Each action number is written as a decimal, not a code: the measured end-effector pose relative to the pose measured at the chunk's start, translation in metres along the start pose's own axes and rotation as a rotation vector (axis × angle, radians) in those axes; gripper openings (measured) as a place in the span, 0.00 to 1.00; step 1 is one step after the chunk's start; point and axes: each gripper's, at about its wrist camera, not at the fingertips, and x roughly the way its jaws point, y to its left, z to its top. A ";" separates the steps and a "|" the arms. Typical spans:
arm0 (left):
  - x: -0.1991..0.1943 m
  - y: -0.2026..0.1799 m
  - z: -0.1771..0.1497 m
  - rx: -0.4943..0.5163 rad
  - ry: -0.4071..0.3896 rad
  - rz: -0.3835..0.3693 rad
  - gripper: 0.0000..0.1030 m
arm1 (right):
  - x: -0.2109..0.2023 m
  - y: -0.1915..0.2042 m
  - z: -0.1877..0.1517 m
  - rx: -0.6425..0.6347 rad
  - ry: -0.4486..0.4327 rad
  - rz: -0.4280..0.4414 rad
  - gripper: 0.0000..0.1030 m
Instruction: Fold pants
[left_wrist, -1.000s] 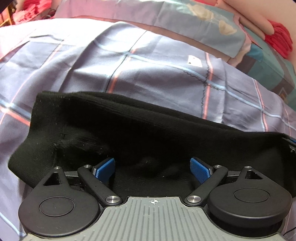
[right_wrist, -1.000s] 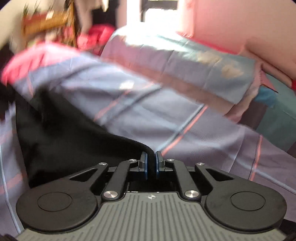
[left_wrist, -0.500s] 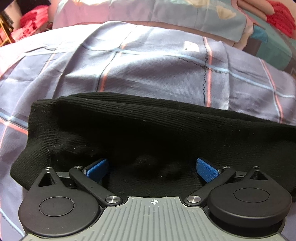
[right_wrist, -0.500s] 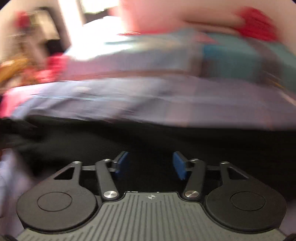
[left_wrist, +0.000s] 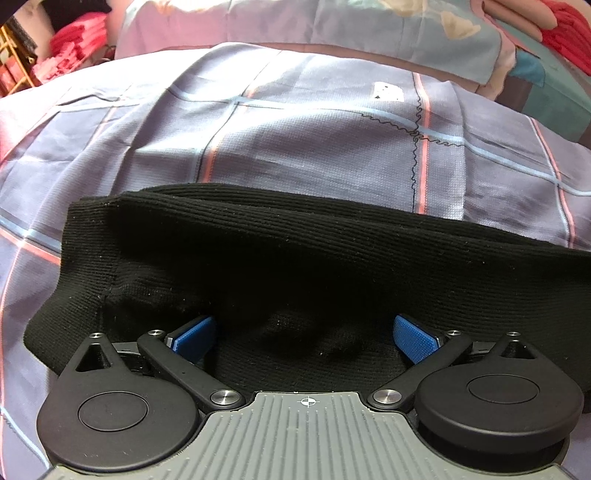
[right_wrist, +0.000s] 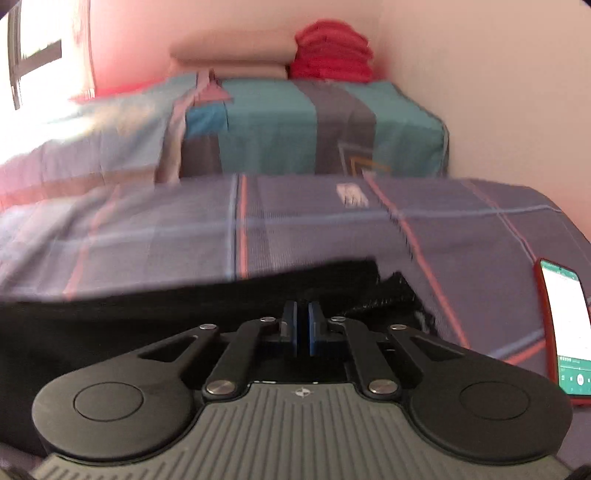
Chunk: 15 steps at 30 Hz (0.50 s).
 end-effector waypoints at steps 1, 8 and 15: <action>0.000 0.000 -0.001 0.000 -0.003 0.000 1.00 | -0.006 -0.003 0.006 0.015 -0.028 0.000 0.07; -0.002 -0.003 -0.003 -0.003 -0.012 0.015 1.00 | 0.024 -0.009 0.004 0.068 0.052 -0.003 0.21; -0.027 0.011 0.003 -0.058 -0.010 -0.084 1.00 | -0.056 0.023 -0.013 0.165 0.003 0.310 0.53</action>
